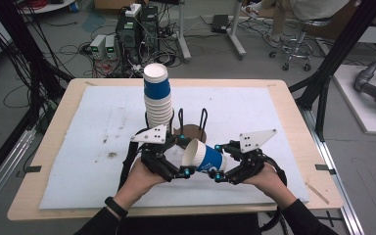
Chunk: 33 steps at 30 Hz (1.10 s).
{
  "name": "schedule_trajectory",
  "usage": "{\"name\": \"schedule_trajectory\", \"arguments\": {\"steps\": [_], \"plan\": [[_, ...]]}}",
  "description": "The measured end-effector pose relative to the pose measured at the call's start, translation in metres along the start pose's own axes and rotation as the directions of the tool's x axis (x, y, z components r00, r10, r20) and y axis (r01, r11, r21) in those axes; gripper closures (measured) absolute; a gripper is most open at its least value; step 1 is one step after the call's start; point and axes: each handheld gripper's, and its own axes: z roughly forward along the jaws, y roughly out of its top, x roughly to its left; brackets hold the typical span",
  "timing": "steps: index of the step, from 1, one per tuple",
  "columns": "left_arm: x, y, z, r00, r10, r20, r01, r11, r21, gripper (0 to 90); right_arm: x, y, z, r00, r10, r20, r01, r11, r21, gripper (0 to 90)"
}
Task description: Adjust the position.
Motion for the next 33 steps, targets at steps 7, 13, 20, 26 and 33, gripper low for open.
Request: {"name": "schedule_trajectory", "arguments": {"steps": [7, 13, 20, 26, 33], "plan": [[0.001, -0.003, 0.002, 0.9976, -0.043, 0.053, 0.048, 0.9944, -0.095, 6.8, -0.001, -0.002, -0.001, 0.9993, 0.035, -0.013, -0.036, 0.994, -0.103, 29.4], [0.0, -0.002, 0.0, 0.9977, -0.029, 0.061, 0.035, 0.9949, -0.094, 17.3, 0.002, -0.003, 0.006, 0.9996, 0.022, -0.017, -0.023, 0.996, -0.084, 29.5], [0.001, 0.001, -0.001, 0.9984, -0.013, 0.055, 0.016, 0.9988, -0.047, 21.2, 0.004, -0.003, 0.007, 0.9999, -0.012, 0.008, 0.013, 0.999, -0.036, 29.2], [0.001, 0.006, -0.004, 0.9991, 0.016, 0.04, -0.017, 0.9998, 0.014, 22.2, 0.005, 0.0, 0.006, 0.9991, -0.032, 0.028, 0.031, 0.999, 0.017, 21.7], [-0.002, 0.014, -0.007, 0.9981, 0.062, 0.002, -0.062, 0.9912, 0.117, 22.9, 0.008, 0.002, 0.009, 0.9983, -0.052, 0.026, 0.049, 0.994, 0.103, 21.6]]}}
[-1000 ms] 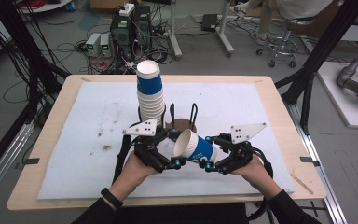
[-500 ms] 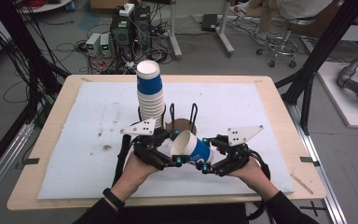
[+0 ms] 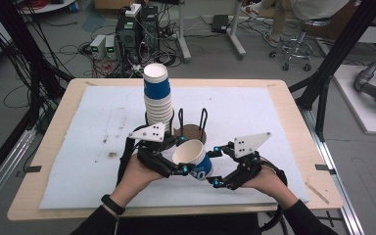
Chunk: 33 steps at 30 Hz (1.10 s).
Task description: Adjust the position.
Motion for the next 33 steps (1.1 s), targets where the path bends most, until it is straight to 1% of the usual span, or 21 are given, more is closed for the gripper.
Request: {"name": "schedule_trajectory", "arguments": {"steps": [1, 2, 3, 4, 8, 13, 14, 15, 18, 19, 20, 21, 22, 24, 25, 26, 27, 28, 30, 31, 33], "plan": [[0.0, 0.0, 0.0, 1.0, 0.0, 0.0, 0.0, 1.0, 0.0, 22.9, 0.0, 0.0, 0.002, 1.0, -0.003, 0.006, 0.003, 1.0, 0.012, 21.3], [-0.003, 0.004, 0.001, 0.9995, 0.03, -0.009, -0.03, 0.9987, 0.04, 22.9, 0.0, -0.001, 0.004, 1.0, 0.0, 0.006, 0.0, 1.0, 0.015, 20.9], [-0.003, 0.004, 0.001, 0.9995, 0.03, -0.009, -0.03, 0.9987, 0.04, 22.9, 0.0, -0.001, 0.006, 0.9999, -0.001, 0.011, 0.001, 1.0, 0.014, 20.9], [-0.006, 0.008, 0.004, 0.9985, 0.052, -0.018, -0.051, 0.9955, 0.08, 22.9, 0.001, -0.002, 0.008, 0.9999, 0.002, 0.01, -0.002, 1.0, 0.015, 20.6], [-0.01, 0.016, 0.01, 0.9956, 0.092, -0.017, -0.089, 0.9848, 0.149, 22.9, 0.002, -0.004, 0.016, 0.9998, 0.001, 0.019, -0.001, 1.0, 0.015, 20.5], [-0.012, 0.021, 0.016, 0.9941, 0.108, -0.004, -0.106, 0.9805, 0.165, 22.9, 0.004, -0.006, 0.025, 0.9996, -0.003, 0.028, 0.002, 1.0, 0.029, 22.0], [-0.013, 0.021, 0.017, 0.994, 0.109, -0.004, -0.107, 0.9807, 0.163, 22.6, 0.004, -0.006, 0.026, 0.9995, -0.013, 0.029, 0.012, 0.999, 0.03, 28.3], [-0.013, 0.022, 0.018, 0.9936, 0.113, -0.006, -0.11, 0.981, 0.16, 21.2, 0.005, -0.007, 0.027, 0.9994, -0.021, 0.027, 0.02, 0.999, 0.027, 30.4], [-0.013, 0.021, 0.02, 0.995, 0.099, -0.011, -0.097, 0.9875, 0.125, 16.7, 0.004, -0.007, 0.026, 0.9999, -0.004, 0.015, 0.004, 1.0, 0.003, 30.4], [-0.014, 0.019, 0.019, 0.9965, 0.081, -0.019, -0.079, 0.9945, 0.068, 16.0, 0.003, -0.007, 0.025, 0.9999, -0.011, 0.013, 0.011, 1.0, -0.008, 30.4], [-0.014, 0.019, 0.019, 0.9965, 0.081, -0.019, -0.079, 0.9945, 0.068, 15.6, 0.003, -0.006, 0.024, 0.9999, -0.003, 0.014, 0.004, 1.0, -0.027, 30.4], [-0.014, 0.018, 0.019, 0.9976, 0.067, -0.017, -0.067, 0.9971, 0.037, 15.3, 0.002, -0.006, 0.023, 1.0, -0.002, 0.005, 0.003, 0.999, -0.041, 30.4], [-0.013, 0.015, 0.019, 0.999, 0.043, -0.015, -0.043, 0.9989, -0.018, 14.8, 0.002, -0.006, 0.022, 1.0, 0.007, 0.005, -0.007, 0.998, -0.058, 30.4], [-0.012, 0.013, 0.02, 0.9997, 0.023, -0.011, -0.023, 0.9986, -0.048, 13.8, 0.002, -0.007, 0.02, 0.9998, 0.02, 0.0, -0.02, 0.996, -0.092, 30.4], [-0.012, 0.013, 0.02, 0.9997, 0.023, -0.011, -0.023, 0.9986, -0.048, 13.6, 0.002, -0.007, 0.02, 0.9998, 0.02, 0.0, -0.02, 0.996, -0.092, 30.4], [-0.012, 0.01, 0.02, 1.0, 0.004, -0.004, -0.004, 0.9958, -0.092, 13.6, 0.001, -0.007, 0.019, 0.9994, 0.034, -0.002, -0.034, 0.991, -0.133, 30.4], [-0.012, 0.01, 0.02, 1.0, 0.004, -0.004, -0.004, 0.9958, -0.092, 13.6, 0.001, -0.007, 0.019, 0.9991, 0.04, -0.012, -0.041, 0.989, -0.142, 30.4], [-0.012, 0.009, 0.022, 1.0, -0.006, 0.006, 0.007, 0.9935, -0.114, 13.6, 0.001, -0.008, 0.019, 0.9992, 0.038, -0.014, -0.04, 0.989, -0.146, 30.4], [-0.011, 0.01, 0.022, 0.9998, -0.005, 0.019, 0.008, 0.9931, -0.117, 13.6, 0.002, -0.008, 0.02, 0.9993, 0.035, -0.014, -0.037, 0.987, -0.154, 30.4], [-0.011, 0.009, 0.023, 0.9991, -0.021, 0.036, 0.026, 0.9905, -0.135, 13.7, 0.002, -0.008, 0.021, 0.9992, 0.037, -0.017, -0.039, 0.987, -0.155, 30.4], [-0.011, 0.009, 0.024, 0.9988, -0.027, 0.041, 0.033, 0.9893, -0.142, 14.4, 0.003, -0.008, 0.021, 0.9991, 0.039, -0.018, -0.042, 0.987, -0.158, 30.4]]}}
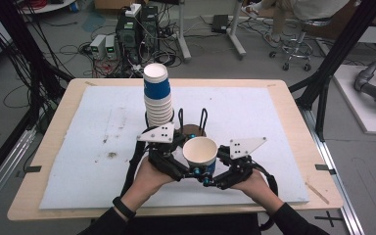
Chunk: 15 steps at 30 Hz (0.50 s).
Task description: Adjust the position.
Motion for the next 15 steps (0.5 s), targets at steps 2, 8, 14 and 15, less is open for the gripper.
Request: {"name": "schedule_trajectory", "arguments": {"steps": [2, 8, 14, 15], "plan": [[0.0005, 0.0001, 0.0001, 0.9998, -0.013, 0.013, 0.013, 0.9997, -0.02, 16.4, 0.0001, -0.0007, 0.0009, 0.9999, 0.007, -0.009, -0.008, 1.0, -0.016, 30.4], [0.0009, 0.0011, 0.0012, 0.9999, -0.004, 0.012, 0.004, 0.9994, -0.035, 19.9, 0.0006, -0.0023, 0.0018, 0.9995, 0.021, -0.022, -0.022, 0.998, -0.058, 30.4], [0.0008, 0.001, 0.0028, 0.9999, 0.005, 0.014, -0.005, 0.9996, -0.029, 21.6, 0.0011, -0.0044, 0.0027, 0.9995, 0.022, -0.022, -0.024, 0.998, -0.065, 30.3], [0.0008, 0.001, 0.0028, 0.9999, 0.005, 0.014, -0.005, 0.9996, -0.029, 21.7, 0.0012, -0.0046, 0.0028, 0.9997, 0.016, -0.017, -0.017, 0.998, -0.065, 30.1]]}}
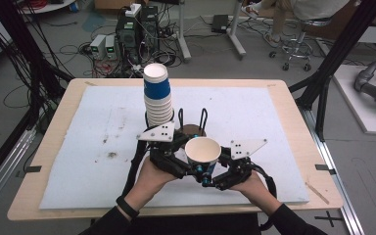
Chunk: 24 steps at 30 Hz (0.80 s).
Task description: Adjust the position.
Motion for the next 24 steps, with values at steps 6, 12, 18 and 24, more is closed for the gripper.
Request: {"name": "schedule_trajectory", "arguments": {"steps": [6, 12, 18, 24], "plan": [[0.0, -0.0011, 0.0006, 1.0, 0.003, 0.0, -0.003, 1.0, 0.007, 22.3, 0.0029, 0.0011, -0.0001, 0.9998, -0.008, 0.017, 0.009, 1.0, -0.024, 22.8], [-0.0001, -0.0024, 0.0021, 0.9999, 0.011, -0.001, -0.011, 0.9998, 0.015, 22.8, 0.0024, 0.0034, -0.0044, 0.9998, 0.013, 0.016, -0.011, 0.997, -0.074, 21.3], [-0.001, -0.0031, 0.0038, 0.9997, 0.023, -0.006, -0.023, 0.9993, 0.029, 23.3, 0.0032, 0.0041, -0.005, 0.9998, 0.012, 0.013, -0.011, 0.996, -0.091, 21.4], [-0.0012, -0.0044, 0.0049, 0.9997, 0.022, -0.003, -0.022, 0.9993, 0.029, 23.5, 0.0029, 0.0046, -0.0062, 0.9998, 0.019, 0.006, -0.018, 0.995, -0.101, 25.2]]}}
